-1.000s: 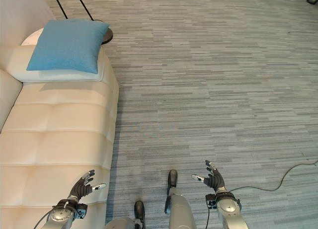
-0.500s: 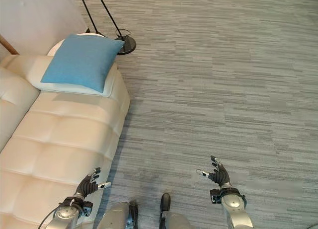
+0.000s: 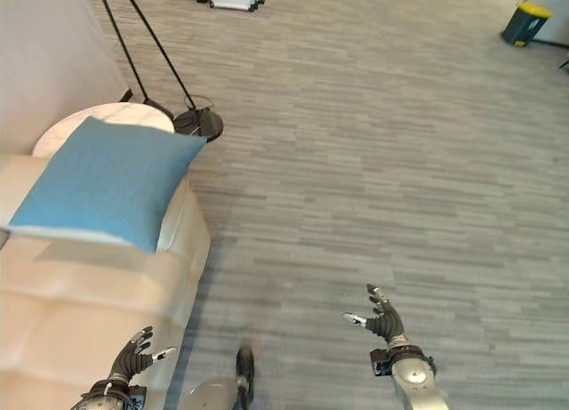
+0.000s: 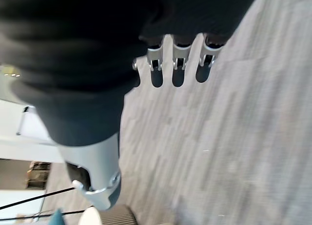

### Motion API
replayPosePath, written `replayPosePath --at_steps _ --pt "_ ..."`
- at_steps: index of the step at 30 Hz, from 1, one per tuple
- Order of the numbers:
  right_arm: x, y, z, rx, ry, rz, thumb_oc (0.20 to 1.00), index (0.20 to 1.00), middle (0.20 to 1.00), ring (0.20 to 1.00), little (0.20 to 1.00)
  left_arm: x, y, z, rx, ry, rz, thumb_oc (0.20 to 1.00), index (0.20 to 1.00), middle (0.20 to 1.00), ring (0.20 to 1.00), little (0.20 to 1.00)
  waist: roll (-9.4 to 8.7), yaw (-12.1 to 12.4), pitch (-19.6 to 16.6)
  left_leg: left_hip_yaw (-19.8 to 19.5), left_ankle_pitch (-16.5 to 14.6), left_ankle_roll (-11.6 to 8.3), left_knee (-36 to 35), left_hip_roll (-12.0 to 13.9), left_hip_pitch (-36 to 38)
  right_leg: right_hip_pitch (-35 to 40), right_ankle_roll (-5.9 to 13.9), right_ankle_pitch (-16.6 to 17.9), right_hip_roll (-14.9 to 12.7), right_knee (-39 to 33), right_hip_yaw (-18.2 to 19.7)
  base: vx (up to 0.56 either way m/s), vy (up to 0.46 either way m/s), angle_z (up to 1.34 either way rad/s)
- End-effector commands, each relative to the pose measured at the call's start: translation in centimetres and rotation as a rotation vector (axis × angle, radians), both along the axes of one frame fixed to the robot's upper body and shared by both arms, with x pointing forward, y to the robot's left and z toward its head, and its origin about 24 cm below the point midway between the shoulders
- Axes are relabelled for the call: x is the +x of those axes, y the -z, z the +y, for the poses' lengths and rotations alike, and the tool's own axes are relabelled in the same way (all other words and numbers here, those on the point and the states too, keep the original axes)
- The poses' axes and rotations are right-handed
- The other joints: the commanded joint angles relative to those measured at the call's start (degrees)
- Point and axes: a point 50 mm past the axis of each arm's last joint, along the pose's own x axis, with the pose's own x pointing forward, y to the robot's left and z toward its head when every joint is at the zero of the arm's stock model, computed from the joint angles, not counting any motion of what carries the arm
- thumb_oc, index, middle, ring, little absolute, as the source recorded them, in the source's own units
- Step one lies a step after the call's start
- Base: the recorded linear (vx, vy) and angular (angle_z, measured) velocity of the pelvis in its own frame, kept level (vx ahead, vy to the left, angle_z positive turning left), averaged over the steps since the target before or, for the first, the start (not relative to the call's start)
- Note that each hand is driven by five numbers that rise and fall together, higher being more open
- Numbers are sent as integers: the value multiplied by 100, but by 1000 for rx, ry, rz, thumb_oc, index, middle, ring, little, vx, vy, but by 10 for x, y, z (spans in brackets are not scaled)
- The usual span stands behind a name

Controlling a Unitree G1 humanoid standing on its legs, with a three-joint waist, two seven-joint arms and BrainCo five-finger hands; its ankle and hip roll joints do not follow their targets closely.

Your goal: Pick up all the scattered cushions and arrange them neatly on the sofa.

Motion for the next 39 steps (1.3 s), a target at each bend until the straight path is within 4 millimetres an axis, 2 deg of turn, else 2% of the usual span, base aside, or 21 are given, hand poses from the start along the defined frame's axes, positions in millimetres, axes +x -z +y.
replayPosePath --at_steps 1,3,4,5,6,8,9,10,12,14,16,19,20,21,23,25,26,28,31,35,39 --pt "24 -25 2 -24 -31 -144 1000 1000 1000 1000 1000 19 -22 11 44 20 -117 1000 1000 1000 1000 1000 294 20 393 -31 37 -468 -16 459 -11 -76 -21 1820 -6 -1132 -273 502 222 29" --pt "22 -24 -1 -16 -25 -132 1000 1000 1000 1000 1000 18 -21 8 37 32 -113 1000 1000 1000 1000 1000 392 -239 506 -216 -249 -526 -154 367 652 -584 -163 1123 -78 -1960 -775 613 116 43" --pt "22 -24 -1 -16 -26 -132 1000 1000 1000 1000 1000 18 -21 8 37 32 -112 1000 1000 1000 1000 1000 396 -256 522 -232 -253 -528 -152 366 669 -555 -164 1117 -81 -1965 -793 717 -7 51" --pt "22 -24 -3 -19 -16 -130 1000 1000 1000 1000 1000 18 -20 6 25 27 -115 1000 1000 1000 1000 1000 380 -340 569 -371 -458 -615 -231 284 1007 -811 -159 1078 -75 -3016 -972 362 -42 53" --pt "22 -24 -3 -19 -16 -130 1000 1000 1000 1000 1000 18 -20 6 25 27 -115 1000 1000 1000 1000 1000 390 -348 585 -381 -464 -619 -232 292 1027 -779 -160 1081 -67 -3035 -985 573 -75 51" --pt "21 -23 -6 -29 -6 -121 1000 1000 1000 1000 1000 19 -19 6 26 9 -116 1000 1000 1000 1000 1000 345 -478 644 -625 -713 -694 -341 167 1446 -1067 -7 1373 69 -4257 -776 569 -100 42" --pt "21 -23 -8 -42 -6 -115 1000 1000 1000 1000 1000 20 -20 7 32 1 -121 1000 1000 1000 1000 1000 336 -563 670 -788 -861 -751 -327 116 1614 -1269 123 1550 73 -4716 -438 505 -92 47" --pt "21 -23 -8 -42 -6 -114 1000 1000 1000 1000 1000 20 -20 7 31 1 -121 1000 1000 1000 1000 1000 349 -562 670 -788 -874 -753 -321 129 1619 -1257 122 1552 85 -4727 -443 612 -140 65" --pt "14 -19 -12 -61 -11 -92 1000 1000 1000 1000 1000 16 -16 7 29 -10 -111 1000 1000 1000 1000 1000 275 -612 639 -1141 -1107 -807 -217 23 1900 -1254 151 1803 108 -4638 38 463 -146 81" --pt "14 -19 -12 -62 -11 -92 1000 1000 1000 1000 1000 15 -16 7 29 -11 -110 1000 1000 1000 1000 1000 283 -620 644 -1149 -1116 -808 -209 29 1906 -1239 151 1800 110 -4640 27 252 -121 108" --pt "11 -14 -16 -86 -16 -57 1000 1000 1000 1000 1000 9 -9 2 0 -18 -86 1000 1000 1000 1000 1000 357 -612 507 -1312 -822 -1022 318 218 1860 -1022 30 1896 87 -4465 -124 500 -291 106" --pt "12 -16 -22 -85 3 -70 1000 1000 1000 1000 1000 8 -6 -4 -52 -47 -88 1000 1000 1000 1000 1000 350 -579 534 -1055 -319 -1187 1496 495 1233 -650 -197 1665 53 -4518 -387 267 -228 86" --pt "11 -15 -28 -97 24 -58 1000 1000 1000 1000 1000 11 -4 -6 -67 -54 -85 1000 1000 1000 1000 1000 381 -537 561 -596 -340 -1146 1720 811 849 -349 -318 1376 19 -4565 -662 214 -194 57" --pt "11 -15 -27 -97 24 -59 1000 1000 1000 1000 1000 11 -4 -6 -66 -54 -85 1000 1000 1000 1000 1000 364 -548 548 -601 -316 -1140 1705 791 830 -367 -315 1387 -1 -4572 -666 209 -181 63" --pt "8 -12 -34 -103 62 -42 1000 1000 1000 1000 1000 13 -1 -9 -79 -55 -74 1000 1000 1000 1000 1000 386 -480 548 -99 -523 -1039 1156 855 396 -15 -352 1132 -72 -4667 -1085 188 -118 80" --pt "7 -11 -35 -98 76 -40 1000 1000 1000 1000 1000 13 -1 -10 -81 -55 -71 1000 1000 1000 1000 1000 401 -485 531 54 -475 -1038 901 839 270 78 -339 1084 -85 -4717 -1213 198 -56 121" --pt "5 -9 -35 -95 86 -34 1000 1000 1000 1000 1000 13 0 -10 -79 -54 -66 1000 1000 1000 1000 1000 470 -457 505 219 -388 -1146 595 875 197 240 -307 930 -10 -4742 -1284 313 -34 121" --pt "3 -6 -36 -94 100 -20 1000 1000 1000 1000 1000 10 2 -8 -76 -62 -54 1000 1000 1000 1000 1000 548 -400 440 582 138 -1252 -147 913 57 492 -312 756 92 -4801 -1497 349 10 64" --pt "2 -3 -34 -91 98 -8 1000 1000 1000 1000 1000 3 5 -6 -78 -77 -32 1000 1000 1000 1000 1000 540 -299 400 1077 380 -1291 -442 1029 -157 810 -344 510 102 -4653 -1774 324 75 79" --pt "-3 3 -28 -101 49 30 1000 1000 1000 1000 1000 -16 14 1 -78 -114 34 1000 1000 1000 1000 1000 458 -156 212 1001 405 -1139 -438 963 70 1107 -281 328 32 -4373 -1948 324 138 33" --pt "-5 8 -19 -85 20 49 1000 1000 1000 1000 1000 -24 17 7 -64 -128 68 1000 1000 1000 1000 1000 228 -48 178 759 70 -802 -492 614 414 979 -69 678 -403 -3348 -1897 276 188 30"
